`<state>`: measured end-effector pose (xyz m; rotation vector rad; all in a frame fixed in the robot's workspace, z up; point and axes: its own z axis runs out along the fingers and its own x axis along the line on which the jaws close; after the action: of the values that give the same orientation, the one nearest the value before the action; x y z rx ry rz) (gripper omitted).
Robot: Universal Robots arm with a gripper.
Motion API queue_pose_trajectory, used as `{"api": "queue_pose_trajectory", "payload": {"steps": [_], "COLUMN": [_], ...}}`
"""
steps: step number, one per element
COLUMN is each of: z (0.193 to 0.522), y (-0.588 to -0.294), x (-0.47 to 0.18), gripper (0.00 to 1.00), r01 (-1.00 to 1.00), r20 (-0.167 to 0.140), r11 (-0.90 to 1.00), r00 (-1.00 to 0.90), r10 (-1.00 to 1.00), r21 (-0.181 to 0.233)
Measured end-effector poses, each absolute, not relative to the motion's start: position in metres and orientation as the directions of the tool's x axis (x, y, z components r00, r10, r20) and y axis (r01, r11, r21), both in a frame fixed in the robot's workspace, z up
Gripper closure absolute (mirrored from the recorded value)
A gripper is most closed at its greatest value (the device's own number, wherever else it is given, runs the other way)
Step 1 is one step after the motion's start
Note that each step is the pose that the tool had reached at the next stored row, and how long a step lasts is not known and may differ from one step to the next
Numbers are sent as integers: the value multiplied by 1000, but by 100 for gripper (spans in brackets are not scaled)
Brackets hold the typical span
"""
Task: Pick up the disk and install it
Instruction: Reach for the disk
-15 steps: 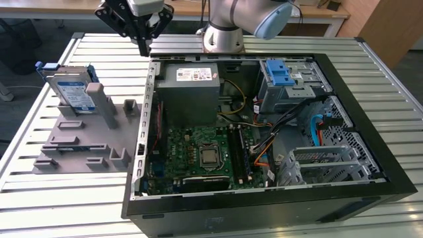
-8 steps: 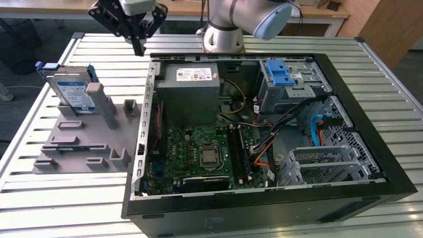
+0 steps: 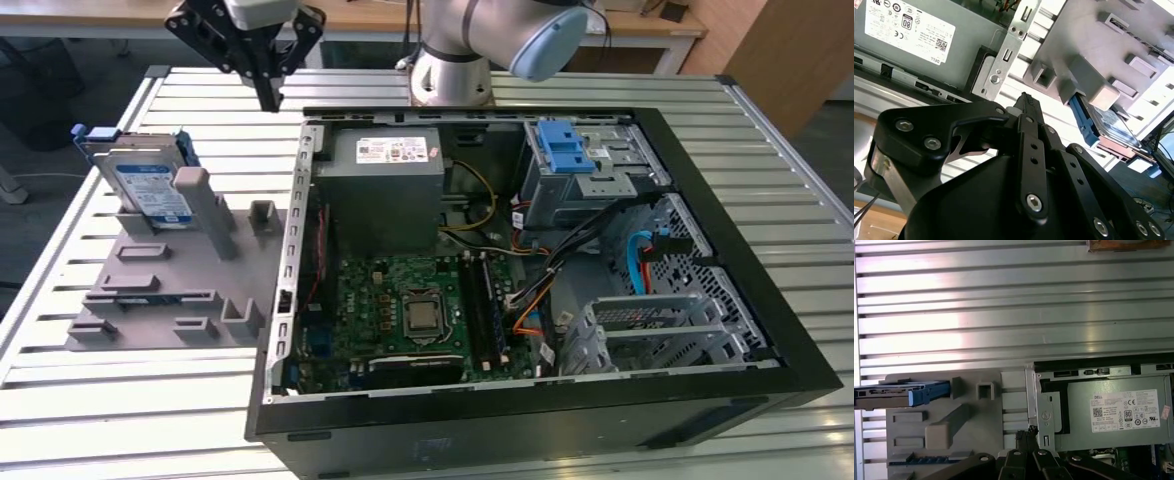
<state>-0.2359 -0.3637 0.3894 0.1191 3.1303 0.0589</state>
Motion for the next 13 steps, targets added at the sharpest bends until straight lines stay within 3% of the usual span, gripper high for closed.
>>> {"api": "queue_pose_trajectory", "payload": {"steps": [13], "z": [389], "y": [-361], "x": [-250], "gripper": [89], "r01": [76], "r20": [-7], "r11": [996], "r00": [-997], "r10": [76], "r21": [38]}}
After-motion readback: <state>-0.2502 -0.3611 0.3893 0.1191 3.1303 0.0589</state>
